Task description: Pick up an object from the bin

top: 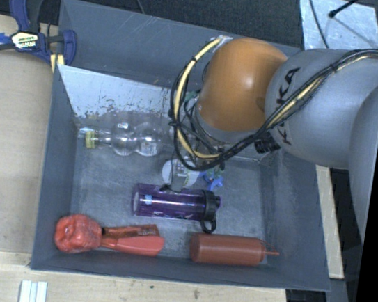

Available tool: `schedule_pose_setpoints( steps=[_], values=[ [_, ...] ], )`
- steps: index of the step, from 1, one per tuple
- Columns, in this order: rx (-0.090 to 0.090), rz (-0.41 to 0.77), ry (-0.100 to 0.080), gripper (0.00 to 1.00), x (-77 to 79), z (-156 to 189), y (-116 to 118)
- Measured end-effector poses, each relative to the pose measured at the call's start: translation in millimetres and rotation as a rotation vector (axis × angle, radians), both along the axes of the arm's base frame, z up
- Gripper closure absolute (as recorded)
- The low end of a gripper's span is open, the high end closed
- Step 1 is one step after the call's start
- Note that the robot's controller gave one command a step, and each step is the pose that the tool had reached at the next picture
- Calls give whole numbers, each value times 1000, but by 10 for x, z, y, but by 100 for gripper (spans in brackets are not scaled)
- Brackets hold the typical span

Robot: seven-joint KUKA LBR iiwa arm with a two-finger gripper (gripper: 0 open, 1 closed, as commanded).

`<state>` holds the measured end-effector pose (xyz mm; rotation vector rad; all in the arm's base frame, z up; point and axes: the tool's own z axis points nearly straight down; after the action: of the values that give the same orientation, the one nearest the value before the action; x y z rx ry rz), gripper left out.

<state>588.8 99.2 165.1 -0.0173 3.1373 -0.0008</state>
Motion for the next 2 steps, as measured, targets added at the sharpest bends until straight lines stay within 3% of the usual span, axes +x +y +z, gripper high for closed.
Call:
schedule_pose_setpoints(
  steps=[1,2],
  values=[
    [-1,185,1,0,-176,-302,149],
    [3,162,-1,0,-283,-569,192]
  ],
)
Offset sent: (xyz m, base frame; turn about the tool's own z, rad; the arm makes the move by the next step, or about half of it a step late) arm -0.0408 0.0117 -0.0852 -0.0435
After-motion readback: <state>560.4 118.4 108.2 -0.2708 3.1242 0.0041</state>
